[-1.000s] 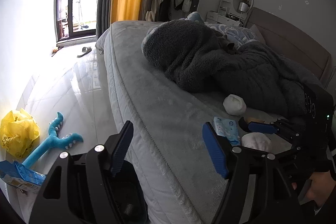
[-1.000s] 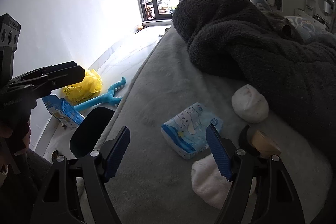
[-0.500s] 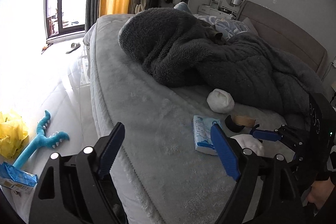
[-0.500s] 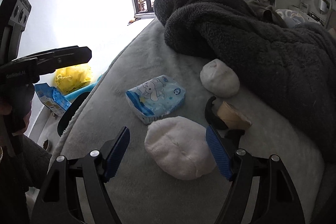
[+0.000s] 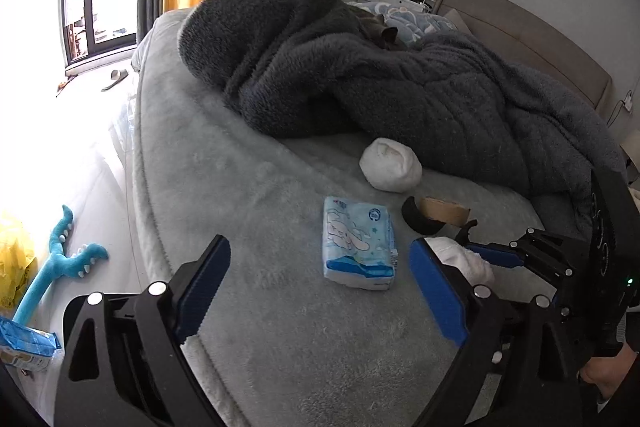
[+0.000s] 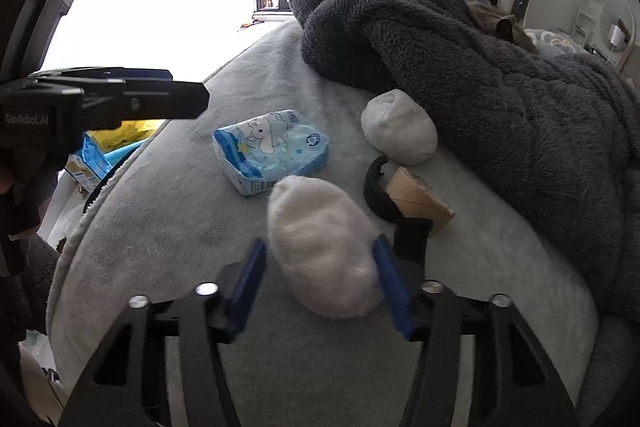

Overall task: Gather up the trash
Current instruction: 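Grasp a white tissue ball with right gripper while left grasps blue Cinnamoroll tissue pack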

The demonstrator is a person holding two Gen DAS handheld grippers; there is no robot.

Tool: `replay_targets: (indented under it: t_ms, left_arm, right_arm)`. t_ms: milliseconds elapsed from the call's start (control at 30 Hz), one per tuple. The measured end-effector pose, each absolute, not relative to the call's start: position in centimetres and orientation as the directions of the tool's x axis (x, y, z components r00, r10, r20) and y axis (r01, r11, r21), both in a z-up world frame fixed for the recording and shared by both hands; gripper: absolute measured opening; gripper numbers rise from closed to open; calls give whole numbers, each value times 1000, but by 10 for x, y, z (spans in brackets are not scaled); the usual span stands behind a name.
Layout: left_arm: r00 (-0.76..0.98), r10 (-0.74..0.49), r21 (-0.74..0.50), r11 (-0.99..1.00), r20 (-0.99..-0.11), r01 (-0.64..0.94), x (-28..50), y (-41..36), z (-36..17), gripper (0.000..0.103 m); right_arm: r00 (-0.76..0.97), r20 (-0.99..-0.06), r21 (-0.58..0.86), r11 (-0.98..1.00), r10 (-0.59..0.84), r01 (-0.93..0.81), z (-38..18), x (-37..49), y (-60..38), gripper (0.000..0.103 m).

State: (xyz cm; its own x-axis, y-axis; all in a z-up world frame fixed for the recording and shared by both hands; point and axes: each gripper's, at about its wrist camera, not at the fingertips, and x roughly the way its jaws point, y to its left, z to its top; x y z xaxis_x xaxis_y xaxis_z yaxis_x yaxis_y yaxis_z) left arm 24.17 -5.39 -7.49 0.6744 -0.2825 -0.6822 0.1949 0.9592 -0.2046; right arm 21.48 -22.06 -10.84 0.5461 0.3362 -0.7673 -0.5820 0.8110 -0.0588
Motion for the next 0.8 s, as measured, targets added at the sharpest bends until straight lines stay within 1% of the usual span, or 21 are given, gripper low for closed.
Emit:
replay_targets:
  t_ms: [33, 100, 200, 300, 500, 800]
  left_arm:
    - [672, -282, -200, 960, -685, 199, 243, -56, -77, 93]
    - [667, -282, -196, 959, -690, 202, 245, -61, -81, 93]
    - [660, -286, -202, 958, -695, 202, 248, -64, -87, 93]
    - [654, -288, -205, 957, -700, 203, 251, -66, -89, 93]
    - [651, -281, -190, 959, -705, 209, 255, -75, -93, 93]
    - [637, -260, -125, 960, -726, 249, 261, -100, -102, 93]
  right_arm:
    - [550, -766, -62, 813, 333, -579, -108, 215, -222, 46]
    - [554, -762, -59, 816, 335, -574, -106, 215, -226, 38]
    - [560, -752, -38, 824, 349, -565, -100, 216, -233, 33]
    - [558, -733, 18, 831, 389, -555, -93, 215, -245, 32]
    - [548, -672, 175, 826, 498, -536, -74, 215, -269, 32]
    - [568, -602, 283, 816, 561, -505, -53, 213, -294, 32]
